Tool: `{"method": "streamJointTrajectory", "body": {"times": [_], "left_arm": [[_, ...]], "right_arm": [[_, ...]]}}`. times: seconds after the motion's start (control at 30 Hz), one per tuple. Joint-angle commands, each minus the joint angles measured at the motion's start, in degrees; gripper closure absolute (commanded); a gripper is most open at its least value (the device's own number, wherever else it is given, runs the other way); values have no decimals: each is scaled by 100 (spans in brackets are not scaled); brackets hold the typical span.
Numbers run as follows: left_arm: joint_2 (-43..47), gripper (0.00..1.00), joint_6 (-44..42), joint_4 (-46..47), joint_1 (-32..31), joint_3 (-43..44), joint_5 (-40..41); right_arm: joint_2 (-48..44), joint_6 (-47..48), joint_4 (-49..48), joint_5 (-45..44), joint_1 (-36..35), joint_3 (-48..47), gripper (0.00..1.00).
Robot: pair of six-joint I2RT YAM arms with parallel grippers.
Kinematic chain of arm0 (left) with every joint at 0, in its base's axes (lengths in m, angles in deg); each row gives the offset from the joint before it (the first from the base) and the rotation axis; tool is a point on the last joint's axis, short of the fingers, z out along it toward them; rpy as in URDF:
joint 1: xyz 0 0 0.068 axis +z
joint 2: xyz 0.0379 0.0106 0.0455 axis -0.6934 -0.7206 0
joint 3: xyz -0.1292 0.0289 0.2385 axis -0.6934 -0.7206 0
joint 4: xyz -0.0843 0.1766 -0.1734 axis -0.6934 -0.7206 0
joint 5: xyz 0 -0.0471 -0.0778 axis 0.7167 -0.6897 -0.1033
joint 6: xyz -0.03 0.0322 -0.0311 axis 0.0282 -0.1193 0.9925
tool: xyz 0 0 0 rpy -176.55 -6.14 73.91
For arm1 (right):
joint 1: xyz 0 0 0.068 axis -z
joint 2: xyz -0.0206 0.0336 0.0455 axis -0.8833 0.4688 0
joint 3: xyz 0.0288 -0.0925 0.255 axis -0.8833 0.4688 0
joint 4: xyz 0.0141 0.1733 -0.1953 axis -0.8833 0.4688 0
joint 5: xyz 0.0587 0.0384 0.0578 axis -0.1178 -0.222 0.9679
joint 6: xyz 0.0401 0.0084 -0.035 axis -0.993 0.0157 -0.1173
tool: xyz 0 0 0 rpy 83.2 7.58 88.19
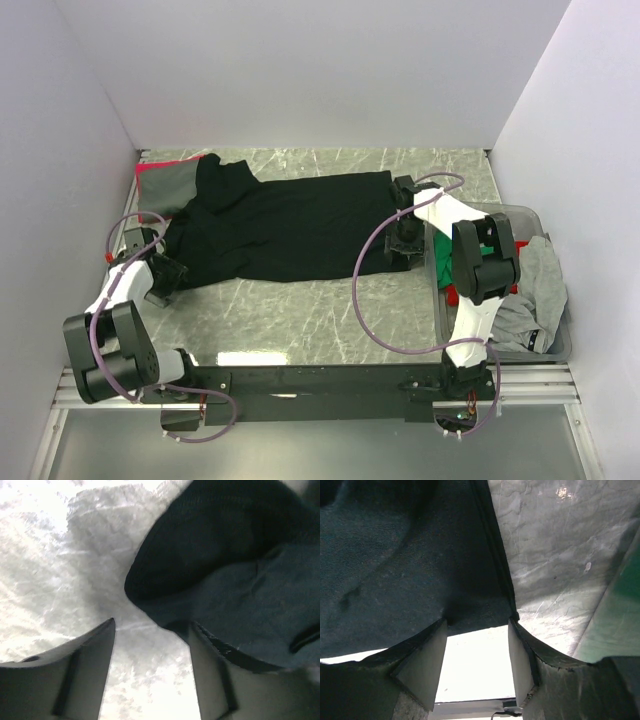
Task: Fold and stack the t-shirts
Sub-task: Fold the tshirt
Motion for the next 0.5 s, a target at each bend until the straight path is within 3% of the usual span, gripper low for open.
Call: {"method": "streamJointTrajectory", "body": {"times": [0.0, 0.27, 0.47], "left_arm": [[-186, 39, -13, 458, 30, 60, 140], [-855, 65, -242, 811, 48, 394, 70], [-1171, 90, -452, 995, 100, 632, 114]], "right_arm": [[20, -90, -111, -147, 16, 68, 42], [134, -116, -146, -199, 33, 164, 48], [274, -125, -208, -226, 34, 235, 57]]}}
